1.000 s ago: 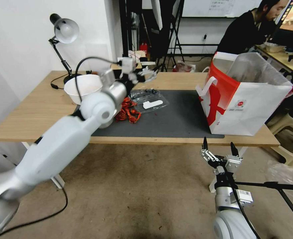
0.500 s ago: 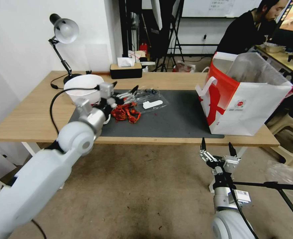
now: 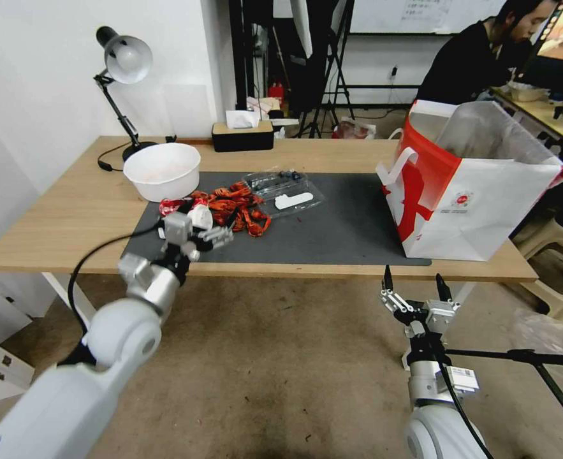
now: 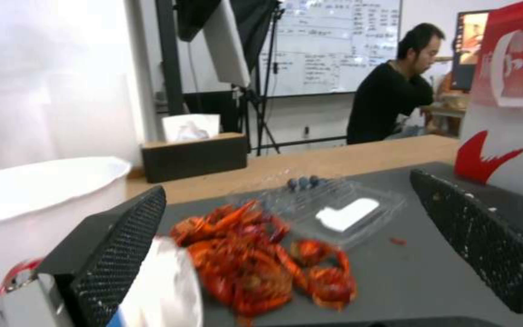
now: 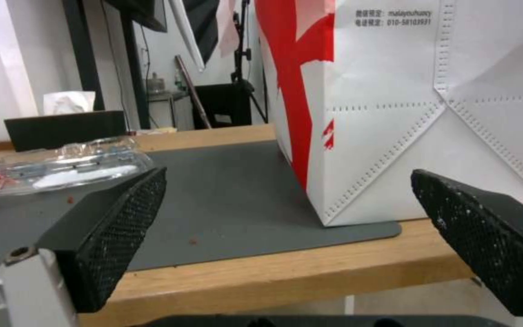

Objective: Pick up the trash from the table and place it into the takeout bag.

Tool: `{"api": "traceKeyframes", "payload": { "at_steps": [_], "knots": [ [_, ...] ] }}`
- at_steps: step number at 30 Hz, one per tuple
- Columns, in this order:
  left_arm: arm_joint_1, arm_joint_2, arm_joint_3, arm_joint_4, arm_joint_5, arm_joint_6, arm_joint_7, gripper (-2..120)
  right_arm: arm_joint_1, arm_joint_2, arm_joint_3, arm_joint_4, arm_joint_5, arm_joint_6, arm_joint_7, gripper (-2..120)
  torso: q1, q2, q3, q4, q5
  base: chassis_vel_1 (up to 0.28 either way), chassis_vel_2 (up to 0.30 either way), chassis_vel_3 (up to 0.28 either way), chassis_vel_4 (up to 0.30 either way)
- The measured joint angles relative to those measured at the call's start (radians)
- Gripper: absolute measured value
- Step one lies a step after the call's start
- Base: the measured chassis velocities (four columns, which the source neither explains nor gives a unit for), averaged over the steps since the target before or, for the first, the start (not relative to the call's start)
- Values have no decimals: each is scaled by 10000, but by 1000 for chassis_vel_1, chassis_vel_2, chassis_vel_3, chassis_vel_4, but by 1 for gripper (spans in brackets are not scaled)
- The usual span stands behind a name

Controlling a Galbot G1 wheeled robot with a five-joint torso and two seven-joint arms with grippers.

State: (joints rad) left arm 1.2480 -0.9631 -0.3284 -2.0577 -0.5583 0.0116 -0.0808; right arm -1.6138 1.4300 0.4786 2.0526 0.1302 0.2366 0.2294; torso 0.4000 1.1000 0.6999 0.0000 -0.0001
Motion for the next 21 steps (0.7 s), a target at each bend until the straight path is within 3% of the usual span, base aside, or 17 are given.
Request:
{"api": "traceKeyframes", "payload": {
  "at_steps": [7, 21],
  "knots": [
    [1294, -658, -657, -73, 787, -617, 71, 100, 32, -7, -44, 13, 22, 3, -4, 100, 0, 0, 1, 0, 1, 0, 0, 0, 0],
    [2554, -1713, -1443, 490, 1558, -1794, 223, 100, 53, -60, -31, 21, 97, 13, -2, 100, 0, 0, 1, 0, 0, 0, 0, 0, 0]
  ]
}}
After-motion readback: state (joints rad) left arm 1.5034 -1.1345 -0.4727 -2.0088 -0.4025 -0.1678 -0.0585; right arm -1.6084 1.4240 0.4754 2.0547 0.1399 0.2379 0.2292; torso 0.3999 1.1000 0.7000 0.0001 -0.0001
